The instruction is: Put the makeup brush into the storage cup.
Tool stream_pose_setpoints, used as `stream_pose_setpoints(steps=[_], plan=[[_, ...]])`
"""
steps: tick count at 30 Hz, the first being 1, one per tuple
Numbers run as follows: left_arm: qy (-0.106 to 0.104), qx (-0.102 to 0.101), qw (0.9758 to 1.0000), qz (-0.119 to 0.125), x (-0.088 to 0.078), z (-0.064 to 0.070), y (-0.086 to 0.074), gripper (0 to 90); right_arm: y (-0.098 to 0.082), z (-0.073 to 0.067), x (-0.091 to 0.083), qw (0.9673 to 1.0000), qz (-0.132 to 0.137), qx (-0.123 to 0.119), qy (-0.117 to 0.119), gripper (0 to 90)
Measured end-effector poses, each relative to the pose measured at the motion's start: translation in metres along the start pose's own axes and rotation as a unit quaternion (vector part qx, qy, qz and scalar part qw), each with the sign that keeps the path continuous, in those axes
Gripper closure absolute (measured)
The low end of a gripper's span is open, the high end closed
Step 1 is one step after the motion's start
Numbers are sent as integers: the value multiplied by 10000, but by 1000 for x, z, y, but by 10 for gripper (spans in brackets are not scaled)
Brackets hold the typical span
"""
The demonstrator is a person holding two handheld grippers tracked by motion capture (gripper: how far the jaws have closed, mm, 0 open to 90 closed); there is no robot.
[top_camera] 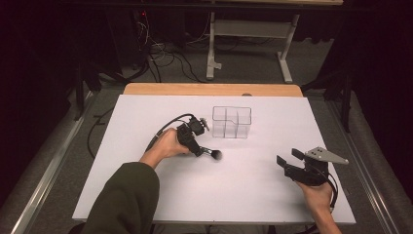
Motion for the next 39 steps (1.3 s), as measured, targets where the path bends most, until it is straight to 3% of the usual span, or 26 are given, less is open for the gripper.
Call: stream_pose_setpoints(steps=[14,23,34,39], plan=[[-54,13,10000,83,-6,-1,-4,467,0,0,0,10000,-18,-19,-1,344],[-132,113,9998,-53,-12,2,-10,614,0,0,0,10000,-25,-18,-7,345],[-240,211,9994,-157,-16,5,-15,695,0,0,0,10000,-27,-24,-18,345],[-303,133,9991,-278,-18,7,-18,734,-1,0,1,10000,-32,-23,-19,345]])
Point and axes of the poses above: each handheld gripper's, and its own axes: x roughly forward along the jaws, y roughly out of its top, z roughly to its right, the point moved 6 cm from there along x, roughly forward along the jaws, and after that the axes turned 1 degree about z, right-handed, at the moved point
